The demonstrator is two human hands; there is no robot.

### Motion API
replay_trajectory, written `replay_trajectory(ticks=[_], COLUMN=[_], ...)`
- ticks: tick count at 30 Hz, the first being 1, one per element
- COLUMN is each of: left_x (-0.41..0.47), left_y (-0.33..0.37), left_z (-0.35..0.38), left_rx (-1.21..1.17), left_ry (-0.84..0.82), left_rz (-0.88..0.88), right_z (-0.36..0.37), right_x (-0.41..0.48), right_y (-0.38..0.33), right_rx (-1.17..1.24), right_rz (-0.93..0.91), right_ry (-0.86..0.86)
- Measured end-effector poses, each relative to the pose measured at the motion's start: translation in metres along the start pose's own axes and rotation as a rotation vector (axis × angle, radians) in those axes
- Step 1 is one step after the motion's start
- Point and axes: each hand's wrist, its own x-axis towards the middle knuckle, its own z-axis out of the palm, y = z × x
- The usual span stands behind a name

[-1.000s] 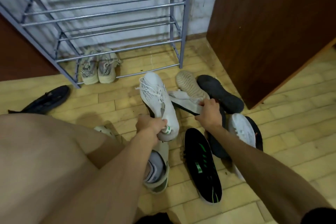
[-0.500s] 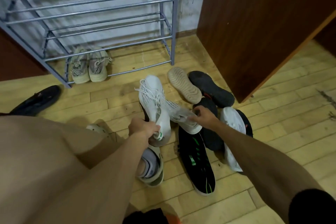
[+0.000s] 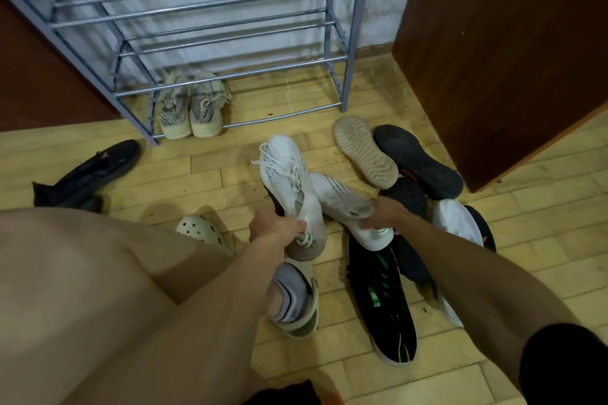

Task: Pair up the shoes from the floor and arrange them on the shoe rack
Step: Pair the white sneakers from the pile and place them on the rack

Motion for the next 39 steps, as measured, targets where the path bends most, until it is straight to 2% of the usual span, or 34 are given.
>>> replay_trajectory(ticks=[3, 9, 14, 21, 27, 31, 35, 39], left_x=[-0.004, -0.011, -0.008, 0.019, 0.072, 0.120, 0.178, 0.224], left_y=[0.001, 0.002, 0.014, 0.051, 0.091, 0.125, 0.154, 0.178], left_z=[0.000, 0.002, -0.007, 0.002, 0.012, 0.018, 0.014, 0.015], left_rx=[0.000, 0.017, 0.170, 0.138, -0.029, -0.152, -0.234, -0.250], left_ry=[-0.007, -0.020, 0.038, 0.028, -0.016, -0.164, -0.049, -0.055], left_rz=[0.020, 0.033, 0.063, 0.094, 0.061, -0.008, -0.012, -0.004], right_z=[-0.007, 0.011, 0.006, -0.054, -0.092, -0.106, -0.112, -0.119], right_x=[-0.008, -0.033, -0.046, -0.036, 0.005, 0.047, 0.094, 0.139], right_y=[-0.001, -0.007, -0.010, -0.020, -0.047, -0.073, -0.106, -0.138], right_rx=[0.254, 0.343, 0.503, 0.658, 0.719, 0.746, 0.800, 0.757], right_rz=[0.093, 0.225, 0.170, -0.067, -0.083, -0.092, -0.099, -0.152], right_ry=[-0.103, -0.323, -0.210, 0.040, 0.137, 0.123, 0.141, 0.238])
